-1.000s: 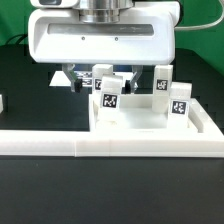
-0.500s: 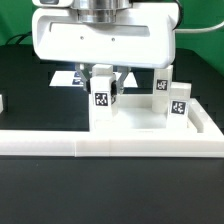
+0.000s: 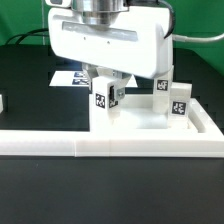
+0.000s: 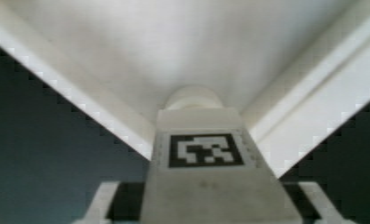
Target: Assemble square table
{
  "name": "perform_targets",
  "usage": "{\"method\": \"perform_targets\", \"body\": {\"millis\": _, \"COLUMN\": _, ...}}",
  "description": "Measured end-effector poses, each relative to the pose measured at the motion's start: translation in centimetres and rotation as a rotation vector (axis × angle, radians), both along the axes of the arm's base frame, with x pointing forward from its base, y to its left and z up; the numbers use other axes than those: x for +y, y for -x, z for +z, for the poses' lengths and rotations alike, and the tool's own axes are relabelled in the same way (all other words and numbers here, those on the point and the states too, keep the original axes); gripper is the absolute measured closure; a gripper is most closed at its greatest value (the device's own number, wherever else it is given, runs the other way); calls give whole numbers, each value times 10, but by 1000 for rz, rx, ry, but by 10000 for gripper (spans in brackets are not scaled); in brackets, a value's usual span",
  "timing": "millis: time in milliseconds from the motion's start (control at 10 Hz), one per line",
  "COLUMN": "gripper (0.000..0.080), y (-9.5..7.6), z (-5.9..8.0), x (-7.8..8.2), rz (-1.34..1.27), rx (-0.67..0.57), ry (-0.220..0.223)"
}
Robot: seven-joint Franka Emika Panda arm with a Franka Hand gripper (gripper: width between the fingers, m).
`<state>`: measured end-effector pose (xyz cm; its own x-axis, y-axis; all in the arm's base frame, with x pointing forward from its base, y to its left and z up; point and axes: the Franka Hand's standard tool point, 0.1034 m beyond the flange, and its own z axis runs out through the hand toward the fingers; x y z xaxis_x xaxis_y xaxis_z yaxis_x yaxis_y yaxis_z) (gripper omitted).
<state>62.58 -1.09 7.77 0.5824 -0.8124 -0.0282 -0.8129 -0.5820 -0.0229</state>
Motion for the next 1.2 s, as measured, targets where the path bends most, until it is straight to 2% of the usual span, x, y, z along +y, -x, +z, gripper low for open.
{"method": "perform_targets", "body": {"millis": 400, "gripper": 509, "y": -2, "z": 0, "x": 1, "rz": -439, "rx": 49, "ry": -48}}
{"method": "perform_targets", "body": {"millis": 800, "gripper": 509, "y": -1, "z": -1, "x": 11, "rz": -817, "rx": 62, "ry": -38}}
{"method": "perform_targets", "body": {"millis": 900, "gripper": 509, "y": -1, "z": -1, "x": 11, "rz": -794, "rx": 61, "ry": -38}}
{"method": "perform_targets", "body": {"millis": 1000, "gripper": 413, "y": -1, "z": -2, "x": 11, "rz": -793, "rx": 62, "ry": -38}}
{"method": "perform_targets", "body": {"millis": 1100, "gripper": 277, "y": -1, "z": -2, "x": 11, "rz": -760, "rx": 60, "ry": -38}}
{"method": "perform_targets", "body": {"millis": 1200, "gripper": 277, "y": -1, "z": -2, "x": 11, "rz": -753, "rx": 59, "ry": -37}}
